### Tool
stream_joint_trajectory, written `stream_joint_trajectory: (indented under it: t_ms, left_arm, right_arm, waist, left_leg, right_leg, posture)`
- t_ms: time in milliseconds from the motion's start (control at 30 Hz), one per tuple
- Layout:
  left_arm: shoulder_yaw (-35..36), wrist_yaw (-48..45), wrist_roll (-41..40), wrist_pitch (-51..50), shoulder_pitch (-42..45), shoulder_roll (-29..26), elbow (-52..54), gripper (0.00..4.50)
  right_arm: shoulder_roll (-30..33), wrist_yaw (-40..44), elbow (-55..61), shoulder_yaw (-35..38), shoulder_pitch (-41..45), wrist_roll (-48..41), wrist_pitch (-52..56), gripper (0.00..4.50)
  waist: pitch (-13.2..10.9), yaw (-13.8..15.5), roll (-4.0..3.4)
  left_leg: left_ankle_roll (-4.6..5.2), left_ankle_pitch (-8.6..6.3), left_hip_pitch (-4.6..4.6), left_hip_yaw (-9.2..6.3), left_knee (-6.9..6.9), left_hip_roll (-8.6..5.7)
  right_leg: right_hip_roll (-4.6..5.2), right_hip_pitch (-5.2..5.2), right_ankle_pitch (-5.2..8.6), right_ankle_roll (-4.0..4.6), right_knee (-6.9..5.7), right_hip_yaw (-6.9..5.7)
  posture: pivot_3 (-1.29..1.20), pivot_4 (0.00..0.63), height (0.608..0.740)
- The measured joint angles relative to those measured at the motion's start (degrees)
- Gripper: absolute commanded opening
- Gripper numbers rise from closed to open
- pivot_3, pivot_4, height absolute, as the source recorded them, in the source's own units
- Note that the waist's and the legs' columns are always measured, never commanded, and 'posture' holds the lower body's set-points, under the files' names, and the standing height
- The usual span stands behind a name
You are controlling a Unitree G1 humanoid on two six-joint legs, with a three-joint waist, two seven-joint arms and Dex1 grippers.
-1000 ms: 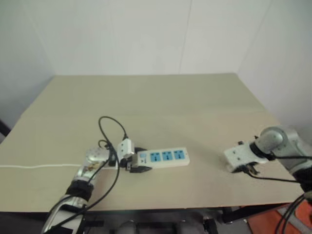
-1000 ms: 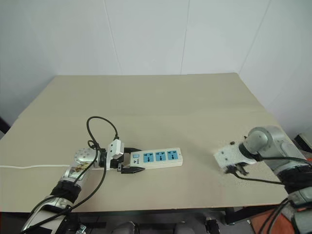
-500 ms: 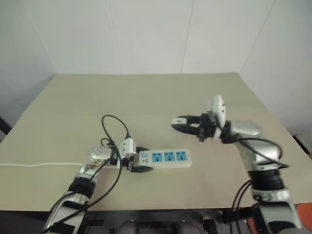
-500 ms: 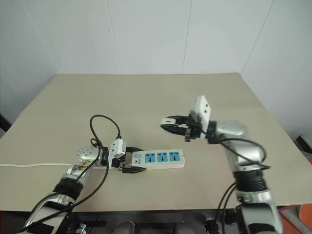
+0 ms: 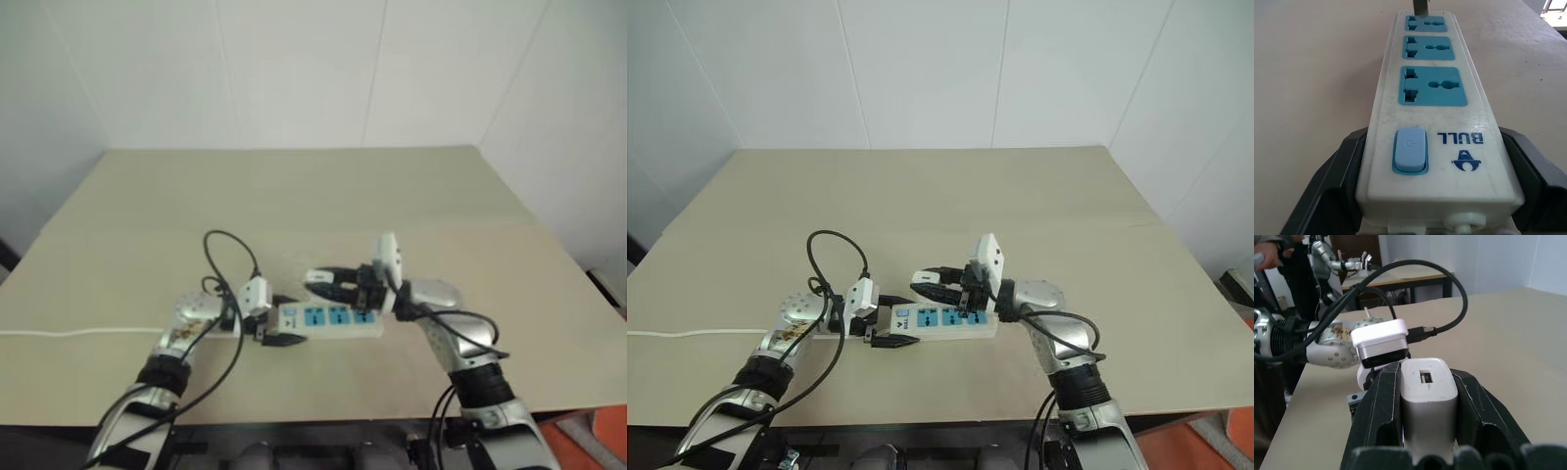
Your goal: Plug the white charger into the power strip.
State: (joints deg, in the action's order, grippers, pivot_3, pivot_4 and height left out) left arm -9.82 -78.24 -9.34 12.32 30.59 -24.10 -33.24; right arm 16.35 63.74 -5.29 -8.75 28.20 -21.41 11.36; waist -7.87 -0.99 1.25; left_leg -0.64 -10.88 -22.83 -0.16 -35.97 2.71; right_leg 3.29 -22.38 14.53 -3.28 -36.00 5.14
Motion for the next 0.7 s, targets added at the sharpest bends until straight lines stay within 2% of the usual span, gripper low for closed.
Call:
stream_joint_trajectory:
  t_ms: [700]
  left_arm:
    - [-0.3, -2.2, -0.5, -3.1, -1.5, -0.8, 3.1, 3.31]
  right_arm:
    - [-3.9, 0.9, -10.7, -2.0, 1.2, 3.4, -8.3, 1.19]
  waist:
    - [0.0, -0.1, 0.0]
  left_leg:
    - [0.0, 0.0, 0.0, 0.0, 0.07, 0.02]
  right_leg:
    - [-0.02, -0.03, -0.02, 0.06, 0.02, 0.01]
  posture:
    - [0.0, 0.15, 0.74]
